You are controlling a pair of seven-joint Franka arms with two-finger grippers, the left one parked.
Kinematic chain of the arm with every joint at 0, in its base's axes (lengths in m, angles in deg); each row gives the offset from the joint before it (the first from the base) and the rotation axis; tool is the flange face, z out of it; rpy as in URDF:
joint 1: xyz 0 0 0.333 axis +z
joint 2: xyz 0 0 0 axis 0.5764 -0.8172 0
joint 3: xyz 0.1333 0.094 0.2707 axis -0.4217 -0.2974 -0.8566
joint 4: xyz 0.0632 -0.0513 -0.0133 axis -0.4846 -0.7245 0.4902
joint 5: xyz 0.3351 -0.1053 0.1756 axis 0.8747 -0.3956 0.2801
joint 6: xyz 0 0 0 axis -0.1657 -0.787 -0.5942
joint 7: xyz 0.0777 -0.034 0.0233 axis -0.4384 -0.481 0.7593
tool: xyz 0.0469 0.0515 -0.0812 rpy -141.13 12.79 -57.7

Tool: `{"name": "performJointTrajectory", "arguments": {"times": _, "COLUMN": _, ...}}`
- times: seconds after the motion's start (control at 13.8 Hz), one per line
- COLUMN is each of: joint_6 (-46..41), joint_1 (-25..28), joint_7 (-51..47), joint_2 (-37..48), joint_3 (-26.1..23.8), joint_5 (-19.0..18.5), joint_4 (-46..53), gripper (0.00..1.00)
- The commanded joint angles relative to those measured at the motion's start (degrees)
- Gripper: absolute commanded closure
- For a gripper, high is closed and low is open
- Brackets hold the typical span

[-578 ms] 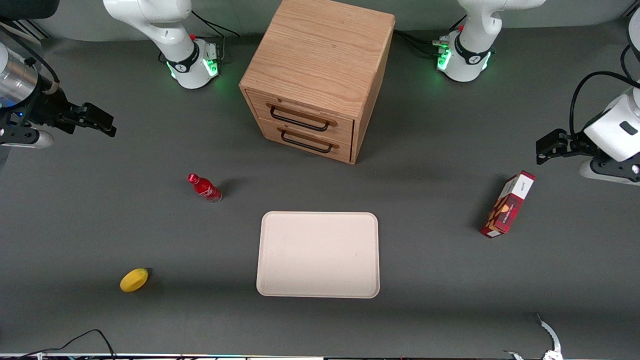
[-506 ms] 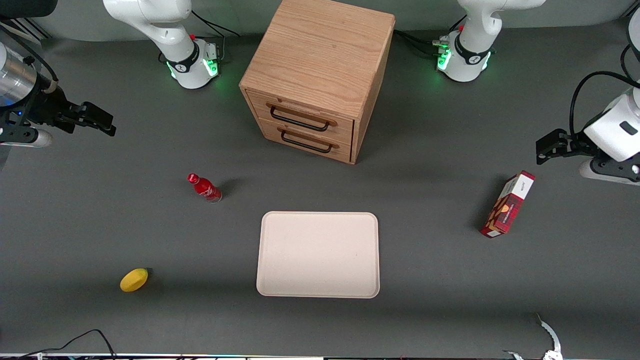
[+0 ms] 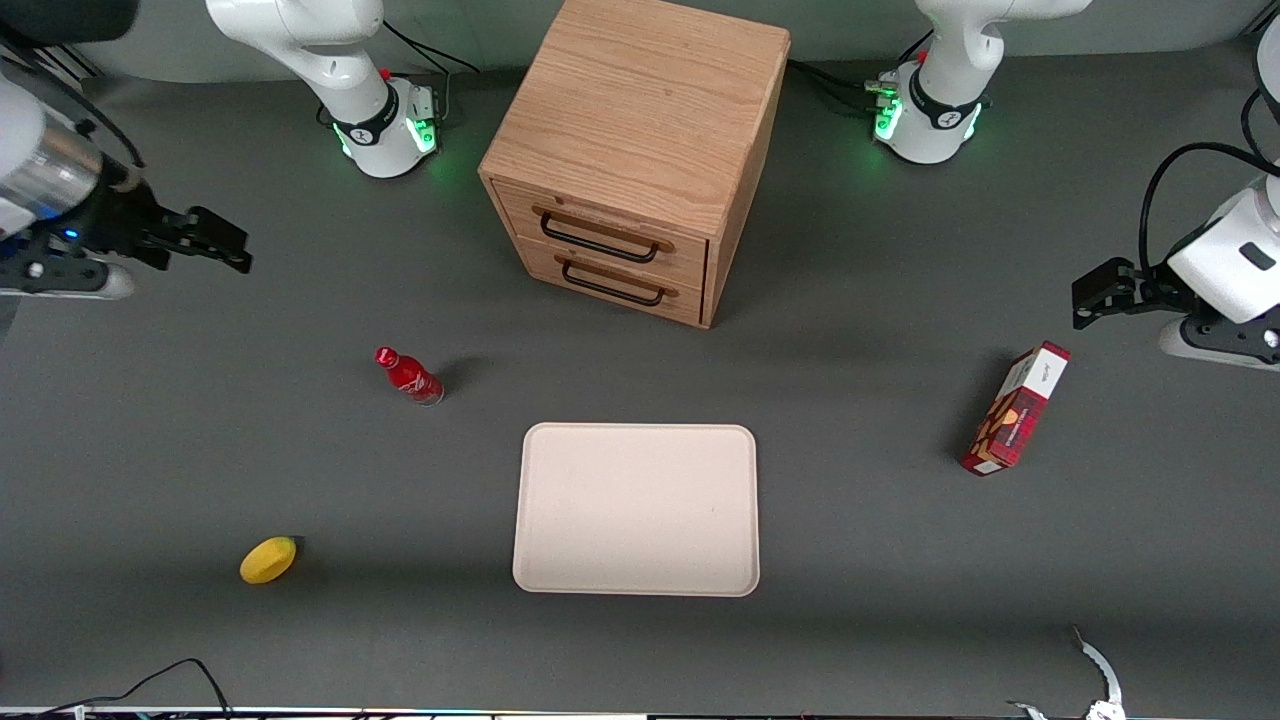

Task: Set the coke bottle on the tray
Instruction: 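Move the open right gripper down to the red Coca-Cola bottle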

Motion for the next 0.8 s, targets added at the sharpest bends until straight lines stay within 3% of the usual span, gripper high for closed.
{"name": "performJointTrajectory", "arguments": {"times": 0.0, "joint_6": 14.13, "joint_1": 0.60, "joint_7": -1.93, "joint_2": -0.83, "joint_3": -0.25, "joint_5": 2.70, "joint_4": -11.64, "gripper": 0.00}}
{"name": "performJointTrajectory", "arguments": {"times": 0.22, "joint_6": 31.19, "joint_1": 0.60, "joint_7": -7.36, "joint_2": -4.16, "joint_3": -3.49, "joint_5": 2.26, "joint_4": -22.56, "gripper": 0.00}}
{"name": "performJointTrajectory", "arguments": {"times": 0.43, "joint_6": 41.49, "joint_1": 0.69, "joint_7": -8.35, "joint_2": -8.12, "joint_3": -3.85, "joint_5": 1.73, "joint_4": -27.49, "gripper": 0.00}}
{"name": "performJointTrajectory", "arguments": {"times": 0.72, "joint_6": 45.75, "joint_1": 0.60, "joint_7": -9.31, "joint_2": -9.45, "joint_3": -3.85, "joint_5": 0.15, "joint_4": -30.93, "gripper": 0.00}}
